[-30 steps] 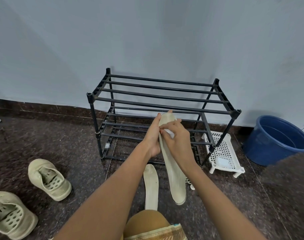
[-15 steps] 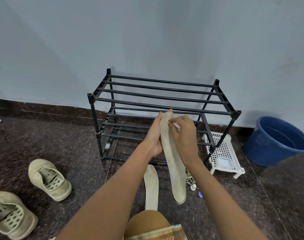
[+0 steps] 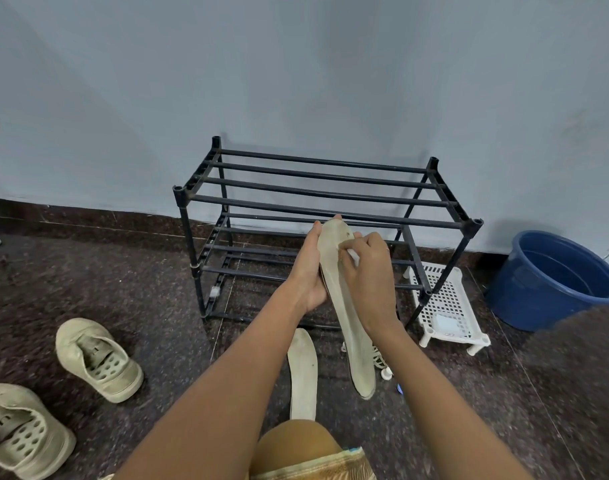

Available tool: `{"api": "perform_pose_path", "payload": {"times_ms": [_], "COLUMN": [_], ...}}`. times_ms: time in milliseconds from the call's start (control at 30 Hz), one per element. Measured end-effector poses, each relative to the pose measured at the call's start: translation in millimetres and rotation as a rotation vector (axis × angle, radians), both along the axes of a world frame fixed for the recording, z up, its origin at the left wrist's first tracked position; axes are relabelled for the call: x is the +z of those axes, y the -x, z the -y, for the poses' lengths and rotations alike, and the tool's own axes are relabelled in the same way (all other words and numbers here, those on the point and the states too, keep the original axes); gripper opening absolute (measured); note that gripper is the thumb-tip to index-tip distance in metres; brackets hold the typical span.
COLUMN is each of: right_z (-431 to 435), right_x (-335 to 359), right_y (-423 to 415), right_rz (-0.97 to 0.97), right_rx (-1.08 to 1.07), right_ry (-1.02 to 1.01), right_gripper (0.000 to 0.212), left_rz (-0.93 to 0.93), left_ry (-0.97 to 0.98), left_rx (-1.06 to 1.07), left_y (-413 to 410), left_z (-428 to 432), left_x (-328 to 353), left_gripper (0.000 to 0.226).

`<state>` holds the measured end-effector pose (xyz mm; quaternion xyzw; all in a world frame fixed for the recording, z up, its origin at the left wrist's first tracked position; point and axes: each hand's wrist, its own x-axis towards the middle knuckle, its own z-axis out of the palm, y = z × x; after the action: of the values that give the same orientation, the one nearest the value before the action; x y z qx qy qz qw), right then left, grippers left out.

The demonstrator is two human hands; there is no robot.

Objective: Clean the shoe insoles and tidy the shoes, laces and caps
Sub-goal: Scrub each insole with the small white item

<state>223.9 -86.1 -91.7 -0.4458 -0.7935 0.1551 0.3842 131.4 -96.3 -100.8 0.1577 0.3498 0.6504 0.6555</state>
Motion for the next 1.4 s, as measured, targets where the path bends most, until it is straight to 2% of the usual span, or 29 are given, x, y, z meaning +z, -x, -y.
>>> {"api": "perform_pose_path", "payload": {"times_ms": [100,267,567,700,933,1133,1267,1333,1400], "right_z": [-2.6,-5.8,12.7,3.0,-4.0,-5.8,-6.9,-6.6,-6.3], "right_x": [1.3,1.3,-18.3,-8.6,1.4,11.5,19.0,17.4,14.5], "right_y": [4.1,6.7,-2.0,-2.4,0.2,-9.1,-10.8,-9.8,-9.4], "right_rz": [0.003,-0.041,-0.044,-0.054,-0.097,-0.221,-0.307,-0.261,-0.184], "right_rx": [-0.069,-0.143,-0.018,-0.064,-0.14,-0.09,-0.081,-0.102,-0.119], "right_ry": [-0.059,-0.049,0.062,0.046,-0.015,0.091,0.125,0.117,0.084], "right_gripper": [0.015,0.017,0.015,0.015,0.013,0.015,0.013,0.013,0.014], "left_rz": [-0.032,-0.072,-0.052,-0.084,-0.076,-0.105,-0.119,-0.138,-0.142], "left_ry": [-0.025,-0.041,-0.009,0.008,0.001,-0.045,-0.048,-0.021,0.0], "left_rx": [-0.006,-0.026,0.004,-0.012,-0.016,-0.092,-0.119,-0.126,-0.114], "left_y": [0.2,-1.4,1.0,-2.6,-2.3,2.8,0.1,-0.8,-2.0], "left_z": [-0.5,0.6,3.9,2.7,3.4,4.9,7.3,9.3,11.0], "left_x": [0.1,-1.1,7.5,6.5,6.1,1.6,4.1,6.0,5.7], "left_gripper": [0.047,0.047,0.041,0.052,0.049,0.071,0.054,0.041,0.038]}}
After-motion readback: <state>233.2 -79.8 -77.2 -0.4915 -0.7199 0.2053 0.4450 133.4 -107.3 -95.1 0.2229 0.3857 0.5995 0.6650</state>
